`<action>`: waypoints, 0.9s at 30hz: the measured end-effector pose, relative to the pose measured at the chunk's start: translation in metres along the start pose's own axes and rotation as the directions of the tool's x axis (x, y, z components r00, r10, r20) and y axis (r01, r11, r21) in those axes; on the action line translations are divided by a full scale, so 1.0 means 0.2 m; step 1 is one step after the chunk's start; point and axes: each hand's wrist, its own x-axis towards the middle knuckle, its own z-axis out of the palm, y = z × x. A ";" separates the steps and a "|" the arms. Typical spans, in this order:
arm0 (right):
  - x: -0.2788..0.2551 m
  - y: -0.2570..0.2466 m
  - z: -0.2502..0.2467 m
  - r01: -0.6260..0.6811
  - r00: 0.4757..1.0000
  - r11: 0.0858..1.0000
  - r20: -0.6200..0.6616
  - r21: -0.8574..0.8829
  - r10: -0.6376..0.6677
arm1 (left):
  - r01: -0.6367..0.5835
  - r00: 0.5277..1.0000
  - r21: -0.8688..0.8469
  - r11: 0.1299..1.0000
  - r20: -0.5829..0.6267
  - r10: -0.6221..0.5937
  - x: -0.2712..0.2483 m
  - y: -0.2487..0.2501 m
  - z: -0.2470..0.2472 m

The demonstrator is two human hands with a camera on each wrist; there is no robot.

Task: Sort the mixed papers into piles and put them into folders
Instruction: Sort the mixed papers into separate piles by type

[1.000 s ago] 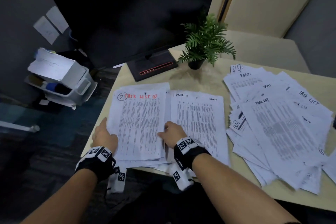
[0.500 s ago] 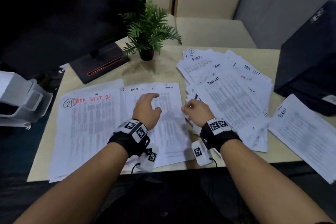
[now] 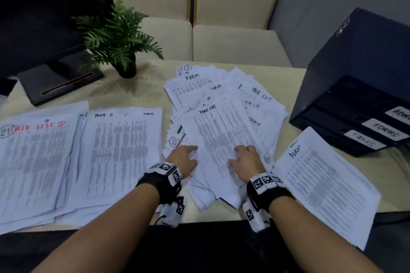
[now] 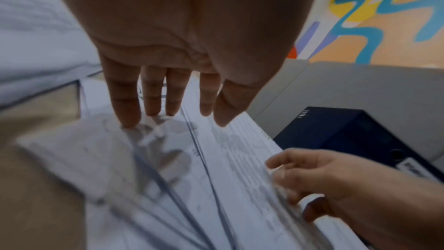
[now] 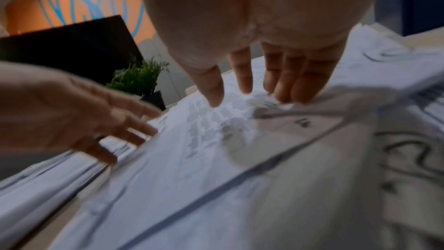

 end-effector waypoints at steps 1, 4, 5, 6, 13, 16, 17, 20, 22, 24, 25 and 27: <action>0.02 0.03 -0.02 0.002 0.999 1.000 -0.047 0.026 -0.001 | 0.016 1.000 0.016 1.000 0.014 -0.016 0.00 0.01 0.02; 0.09 0.10 -0.12 -0.097 0.983 0.992 -0.164 -0.083 0.083 | 0.055 0.998 0.033 0.998 0.007 -0.055 0.02 0.01 0.07; 0.11 0.12 -0.15 -0.141 0.978 0.984 -0.170 -0.106 0.121 | 0.070 0.998 0.026 0.997 0.000 -0.070 0.02 0.01 0.08; 0.12 0.13 -0.17 -0.174 0.974 0.979 -0.166 -0.110 0.154 | 0.077 0.997 0.023 0.997 -0.005 -0.077 0.02 0.01 0.09; 0.17 0.14 -0.23 -0.083 0.994 0.963 -0.042 0.258 0.097 | 0.102 0.991 -0.074 0.992 -0.081 -0.108 0.02 0.01 0.10; 0.11 0.14 -0.29 -0.001 0.997 0.900 -0.066 0.436 0.034 | 0.131 0.976 -0.234 0.963 -0.138 -0.167 0.02 0.01 0.08; 0.09 0.14 -0.29 -0.001 0.995 0.900 -0.085 0.435 0.043 | 0.136 0.972 -0.271 0.953 -0.149 -0.181 0.02 0.01 0.08; 0.09 0.19 -0.28 -0.056 0.980 0.943 -0.164 0.329 0.115 | 0.149 0.967 -0.294 0.944 -0.155 -0.201 0.02 0.00 0.07; 0.10 0.25 -0.26 -0.098 0.968 0.959 -0.199 0.267 0.154 | 0.155 0.967 -0.287 0.945 -0.151 -0.204 0.02 0.00 0.07; 0.10 0.27 -0.26 -0.109 0.962 0.956 -0.212 0.271 0.170 | 0.157 0.968 -0.281 0.947 -0.147 -0.204 0.02 0.01 0.08; 0.09 0.28 -0.27 -0.104 0.962 0.946 -0.210 0.308 0.174 | 0.156 0.967 -0.279 0.948 -0.152 -0.204 0.02 0.01 0.08; 0.08 0.28 -0.28 -0.088 0.968 0.912 -0.180 0.401 0.173 | 0.152 0.962 -0.269 0.951 -0.182 -0.206 0.03 0.02 0.08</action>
